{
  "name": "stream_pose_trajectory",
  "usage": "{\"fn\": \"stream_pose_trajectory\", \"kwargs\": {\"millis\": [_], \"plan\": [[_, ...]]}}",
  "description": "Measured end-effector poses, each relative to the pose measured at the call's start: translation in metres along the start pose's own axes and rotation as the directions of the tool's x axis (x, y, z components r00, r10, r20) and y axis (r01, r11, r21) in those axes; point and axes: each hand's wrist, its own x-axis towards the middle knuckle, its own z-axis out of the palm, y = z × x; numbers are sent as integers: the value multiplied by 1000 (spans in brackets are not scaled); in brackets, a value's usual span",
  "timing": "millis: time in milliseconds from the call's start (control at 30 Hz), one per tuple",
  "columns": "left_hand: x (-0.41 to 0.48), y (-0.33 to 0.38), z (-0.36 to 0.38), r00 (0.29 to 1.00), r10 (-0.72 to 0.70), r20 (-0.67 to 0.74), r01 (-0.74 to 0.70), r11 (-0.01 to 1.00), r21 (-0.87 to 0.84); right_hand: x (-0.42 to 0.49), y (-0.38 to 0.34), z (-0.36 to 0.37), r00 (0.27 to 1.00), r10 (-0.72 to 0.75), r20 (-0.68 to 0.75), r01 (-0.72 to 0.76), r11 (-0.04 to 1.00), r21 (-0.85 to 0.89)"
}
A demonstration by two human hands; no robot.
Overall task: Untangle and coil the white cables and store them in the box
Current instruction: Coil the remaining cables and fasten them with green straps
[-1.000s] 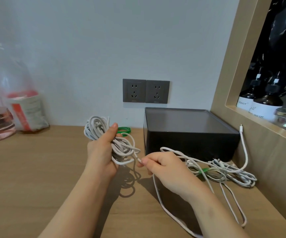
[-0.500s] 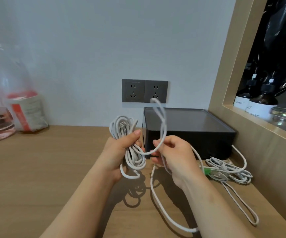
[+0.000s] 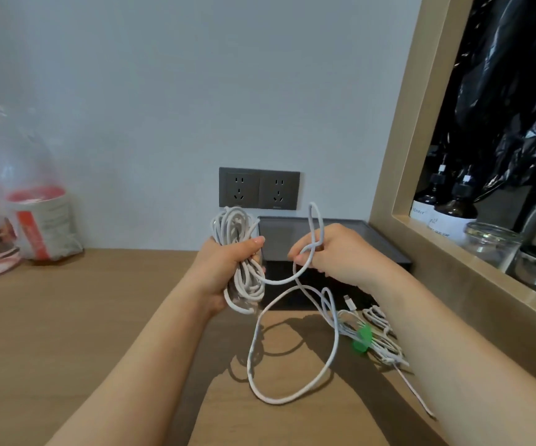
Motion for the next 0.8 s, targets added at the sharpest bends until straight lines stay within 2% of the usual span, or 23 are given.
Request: {"fn": "stream_pose_trajectory", "kwargs": {"millis": [33,67,133,200,267,300,333,433,533,600,700,800], "plan": [[0,6,4,1000,5,24,-6,1000,23,1,-2,-3,1000,5,24,-5,1000,-2],[-1,12,7,999,10,48,-12,999,49,2,-3,-6,998,5,66,-10,997,75],[-4,21,11,996,11,89,-21,994,110,-1,-5,-12,981,-21,195,-61,914,402],[-9,29,13,992,2,124,-24,985,173,-7,-3,-20,946,-76,316,-180,688,703],[-16,37,16,988,-9,155,-30,969,247,-11,0,-27,932,-80,353,-275,478,834],[-20,39,18,986,-7,169,-46,950,309,-12,0,-28,936,-51,348,-291,446,846],[-24,40,20,982,1,189,-74,922,381,-12,1,-28,944,-14,330,-283,479,831],[-30,39,26,967,40,253,-179,811,557,-12,-4,-28,981,53,185,-175,654,736],[-28,35,25,973,70,218,-210,655,726,-8,-4,-30,992,119,37,-106,650,752],[-23,33,22,981,85,173,-190,581,791,-10,-3,-33,986,166,-11,-83,545,834],[-15,25,20,986,128,109,-158,499,852,-15,-2,-39,987,160,-7,-38,274,961],[-8,16,20,979,203,24,-121,479,869,-18,2,-41,977,212,13,-44,142,989]]}}
